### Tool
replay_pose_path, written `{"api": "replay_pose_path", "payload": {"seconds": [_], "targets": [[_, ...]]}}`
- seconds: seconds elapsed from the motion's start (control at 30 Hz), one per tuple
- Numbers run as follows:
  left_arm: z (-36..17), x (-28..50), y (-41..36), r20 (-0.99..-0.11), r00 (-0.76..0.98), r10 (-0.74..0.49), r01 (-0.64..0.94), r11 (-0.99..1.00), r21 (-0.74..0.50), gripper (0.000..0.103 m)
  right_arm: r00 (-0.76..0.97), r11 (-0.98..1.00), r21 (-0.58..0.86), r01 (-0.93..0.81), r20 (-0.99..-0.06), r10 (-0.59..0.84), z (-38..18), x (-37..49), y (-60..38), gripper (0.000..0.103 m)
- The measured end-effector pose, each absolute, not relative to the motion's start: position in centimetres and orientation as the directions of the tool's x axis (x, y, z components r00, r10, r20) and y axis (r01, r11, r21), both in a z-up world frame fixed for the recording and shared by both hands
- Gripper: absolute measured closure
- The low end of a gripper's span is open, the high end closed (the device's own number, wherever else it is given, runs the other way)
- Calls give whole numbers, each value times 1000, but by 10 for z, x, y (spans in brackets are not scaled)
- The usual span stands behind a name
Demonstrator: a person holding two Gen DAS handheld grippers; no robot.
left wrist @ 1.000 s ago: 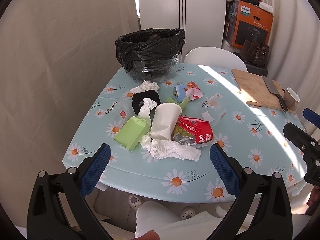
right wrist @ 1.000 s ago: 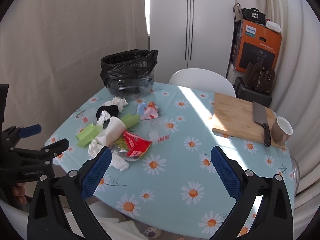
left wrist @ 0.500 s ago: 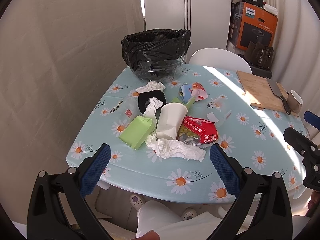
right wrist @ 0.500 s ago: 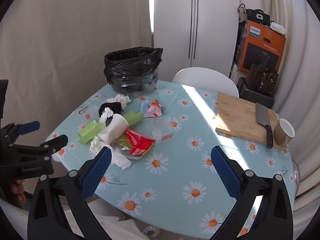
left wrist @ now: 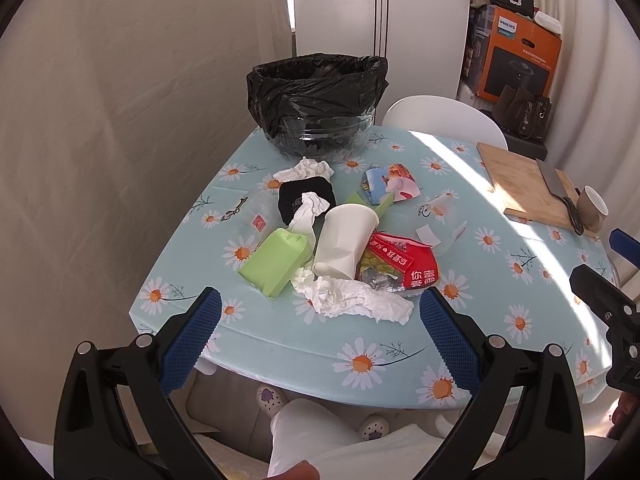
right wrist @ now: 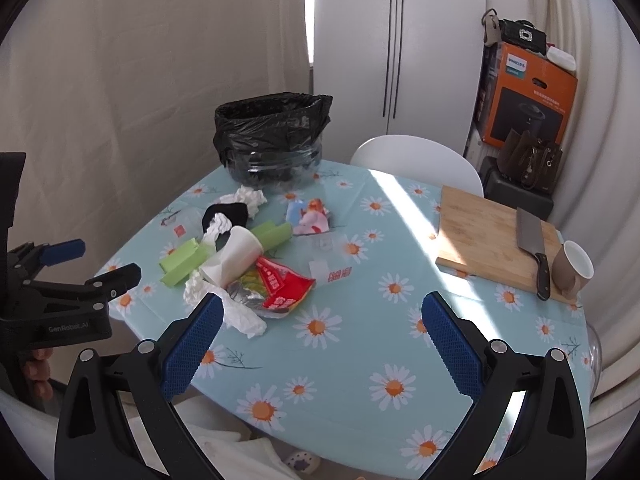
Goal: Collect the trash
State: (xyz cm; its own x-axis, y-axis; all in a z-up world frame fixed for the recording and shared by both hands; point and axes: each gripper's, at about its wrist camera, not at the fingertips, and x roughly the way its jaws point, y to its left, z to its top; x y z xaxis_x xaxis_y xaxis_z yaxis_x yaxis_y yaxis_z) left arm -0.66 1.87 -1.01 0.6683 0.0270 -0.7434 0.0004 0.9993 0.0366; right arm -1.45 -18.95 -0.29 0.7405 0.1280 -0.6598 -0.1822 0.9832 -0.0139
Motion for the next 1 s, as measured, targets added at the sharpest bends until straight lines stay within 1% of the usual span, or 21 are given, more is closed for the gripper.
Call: {"api": "replay_pose_path", "payload": {"seconds": [0.3, 0.47, 0.7, 0.83, 0.93, 1.0], "targets": [[-11, 0, 27, -755, 655, 30, -36, 999, 9, 6, 738, 977, -24, -212, -659, 144, -3, -12, -190, 8], [-14, 6, 30, -769, 639, 17, -16, 1000, 9, 6, 727, 973, -43, -225, -672, 139, -4, -6, -190, 8], [-18, 19, 40, -803, 596, 10, -12, 1000, 4, 6, 678, 970, -15, -242, -718, 158, -10, 14, -194, 8], [-20, 29, 49, -813, 580, 42, -27, 999, 33, 6, 630, 956, 56, -287, -741, 232, -13, 32, -197, 8], [-23, 39, 57, -825, 563, 54, -26, 999, 47, 6, 606, 952, 80, -296, -755, 251, -18, 49, -197, 8], [-24, 49, 63, -830, 555, 61, -22, 998, 59, 6, 599, 954, 73, -290, -764, 240, -22, 62, -195, 8]]}}
